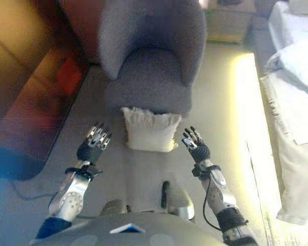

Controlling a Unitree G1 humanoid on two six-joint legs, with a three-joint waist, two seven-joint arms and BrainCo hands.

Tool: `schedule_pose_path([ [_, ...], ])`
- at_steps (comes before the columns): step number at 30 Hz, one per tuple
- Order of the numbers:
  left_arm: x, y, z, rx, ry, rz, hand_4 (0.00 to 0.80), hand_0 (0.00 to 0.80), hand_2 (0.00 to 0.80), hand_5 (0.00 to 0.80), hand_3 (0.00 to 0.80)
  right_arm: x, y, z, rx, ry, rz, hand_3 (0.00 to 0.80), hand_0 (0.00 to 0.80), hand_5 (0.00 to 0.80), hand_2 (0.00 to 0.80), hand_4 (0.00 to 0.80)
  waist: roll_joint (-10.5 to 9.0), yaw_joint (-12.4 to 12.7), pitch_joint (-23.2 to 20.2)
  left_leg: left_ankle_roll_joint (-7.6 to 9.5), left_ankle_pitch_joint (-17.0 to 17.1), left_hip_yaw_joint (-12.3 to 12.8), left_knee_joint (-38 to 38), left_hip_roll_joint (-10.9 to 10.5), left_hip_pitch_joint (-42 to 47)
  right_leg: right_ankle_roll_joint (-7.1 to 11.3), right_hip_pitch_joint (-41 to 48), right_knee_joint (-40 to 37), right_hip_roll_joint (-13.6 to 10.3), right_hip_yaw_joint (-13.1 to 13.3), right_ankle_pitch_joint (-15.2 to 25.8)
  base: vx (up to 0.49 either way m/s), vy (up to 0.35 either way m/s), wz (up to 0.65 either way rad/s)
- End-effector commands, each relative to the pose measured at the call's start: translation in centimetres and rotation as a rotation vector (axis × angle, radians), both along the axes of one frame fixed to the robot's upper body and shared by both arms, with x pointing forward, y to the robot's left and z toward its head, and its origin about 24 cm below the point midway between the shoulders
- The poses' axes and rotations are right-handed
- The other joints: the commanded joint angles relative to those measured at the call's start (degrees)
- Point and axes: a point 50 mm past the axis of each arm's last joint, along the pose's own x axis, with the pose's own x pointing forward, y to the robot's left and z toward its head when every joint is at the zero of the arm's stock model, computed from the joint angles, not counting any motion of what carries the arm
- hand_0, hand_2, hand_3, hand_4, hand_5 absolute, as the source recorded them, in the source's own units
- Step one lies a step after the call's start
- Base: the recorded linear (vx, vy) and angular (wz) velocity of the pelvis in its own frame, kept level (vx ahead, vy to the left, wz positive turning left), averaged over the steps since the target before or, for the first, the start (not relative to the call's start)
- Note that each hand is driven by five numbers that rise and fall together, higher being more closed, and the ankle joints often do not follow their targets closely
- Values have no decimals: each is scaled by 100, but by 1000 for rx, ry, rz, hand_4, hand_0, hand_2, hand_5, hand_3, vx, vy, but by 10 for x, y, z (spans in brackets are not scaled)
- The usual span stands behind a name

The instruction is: Pick up the cushion and take it to the sofa

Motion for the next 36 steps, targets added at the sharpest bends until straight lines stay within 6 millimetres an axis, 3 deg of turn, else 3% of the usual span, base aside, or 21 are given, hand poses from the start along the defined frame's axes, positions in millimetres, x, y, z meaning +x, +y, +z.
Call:
schedule_pose_path([
  [1, 7, 4, 24, -11, -121, 14, 0, 0, 0, 0, 0, 7, -4, 16, -2, -95, -11, 0, 0, 0, 0, 0, 133, 114, 268, 193, 752, 280, -1757, 416, -182, 619, 375, -268, 128, 343, 56, 377, 236, -18],
  [3, 7, 5, 27, -8, -132, 3, 0, 0, 0, 0, 0, 4, -6, 16, 2, -92, -17, 0, 0, 0, 0, 0, 256, 246, 333, 121, 989, 132, -3092, 484, -311, 771, 535, -258, 201, 511, -116, 437, 251, -22],
  [5, 2, 6, 27, 0, -132, 4, 0, 0, 0, 0, 0, -3, -8, 16, 18, -92, 0, 0, 0, 0, 0, 0, 357, 452, 363, -23, 1205, -310, -4303, 474, -452, 948, 795, -288, 214, 795, -279, 523, 187, -34],
  [7, -3, 9, 25, 5, -125, 13, 0, 0, 0, 0, 0, -8, -8, 15, 24, -88, 14, 0, 0, 0, 0, 0, 374, 608, 358, -73, 1267, -392, -5047, 426, -488, 1038, 1108, -288, 155, 979, -493, 526, 99, -54],
  [10, -9, 13, 19, 10, -113, 23, 0, 0, 0, 0, 0, -11, -8, 13, 31, -80, 15, 0, 0, 0, 0, 0, 389, 694, 320, -102, 1324, -230, -5148, 386, -614, 1107, 1413, -298, 73, 964, -744, 379, 88, -60],
  [13, -10, 17, 19, 20, -126, 19, 0, 0, 0, 0, 0, -12, -6, 14, 38, -90, -5, 0, 0, 0, 0, 0, 471, 706, 268, -74, 1330, 227, -5114, 384, -644, 1174, 1581, -196, -66, 753, -956, 391, 195, -48],
  [16, -10, 26, 23, 40, -128, 44, 0, 0, 0, 0, 0, -12, -2, 15, 64, -78, -12, 0, 0, 0, 0, 0, 534, 739, 226, 25, 1146, -3, -4774, 238, -568, 1275, 1620, 158, -258, 849, -1137, 411, 236, -50],
  [18, -11, 33, 24, 57, -122, 56, 0, 0, 0, 0, 0, -12, -2, 14, 68, -67, -19, 0, 0, 0, 0, 0, 475, 759, 174, 156, 929, -15, -4333, 90, -623, 1391, 1596, 460, -475, 856, -847, 324, 202, -41],
  [21, -8, 36, 25, 73, -126, 54, 0, 0, 0, 0, 0, -7, 3, 14, 75, -82, -24, 0, 0, 0, 0, 0, 378, 856, 46, 451, 687, 132, -4162, -212, -603, 1522, 1562, 1141, -792, 694, -78, 314, 219, -1],
  [23, -7, 38, 24, 92, -119, 53, 0, 0, 0, 0, 0, -4, 8, 15, 77, -90, -37, 0, 0, 0, 0, 0, 412, 924, -1, 620, 542, 115, -4132, -384, -489, 1532, 1297, 2072, -937, 638, 485, 310, 265, -10],
  [25, -5, 39, 25, 102, -120, 48, 0, 0, 0, 0, 0, -1, 16, 14, 91, -90, -45, 0, 0, 0, 0, 0, 537, 959, 17, 757, 326, 76, -4038, -465, -267, 1444, 807, 3023, -1038, 519, 724, 265, 230, -7],
  [26, -4, 40, 26, 104, -121, 44, 0, 0, 0, 0, 0, -1, 17, 13, 91, -87, -46, 0, 0, 0, 0, 0, 544, 972, 30, 777, 276, 55, -4015, -507, -209, 1410, 667, 3134, -1095, 476, 736, 289, 146, -2],
  [27, -4, 40, 26, 105, -117, 46, 0, 0, 0, 0, 0, 0, 21, 10, 89, -78, -43, 0, 0, 0, 0, 0, 525, 1016, 44, 769, 216, 84, -3967, -574, -115, 1347, 530, 2797, -1225, 233, 734, 267, 53, -6],
  [29, -5, 43, 26, 104, -115, 60, 0, 0, 0, 0, 0, 1, 23, 11, 96, -76, -31, 0, 0, 0, 0, 0, 467, 968, 111, 709, 123, 139, -3963, -630, 83, 1325, 346, 2122, -1293, -11, 686, 265, -66, -15],
  [31, -7, 47, 27, 100, -115, 79, 0, 0, 0, 0, 0, 1, 22, 12, 101, -83, -16, 0, 0, 0, 0, 0, 432, 858, 203, 625, 0, 129, -3982, -619, 332, 1322, 111, 1460, -1293, -98, 621, 220, -159, -18],
  [33, -9, 49, 27, 101, -125, 87, 0, 0, 0, 0, 0, 1, 20, 15, 106, -95, -2, 0, 0, 0, 0, 0, 276, 672, 286, 506, -234, 50, -3924, -666, 515, 1435, -120, 284, -1263, 34, 750, 236, -236, -10],
  [36, -11, 48, 28, 106, -144, 83, 0, 0, 0, 0, 0, 6, 17, 19, 104, -105, 13, 0, 0, 0, 0, 0, 162, 541, 328, 410, -550, -68, -3745, -619, 639, 1647, -244, -321, -1244, 323, 1048, 182, -181, 29],
])
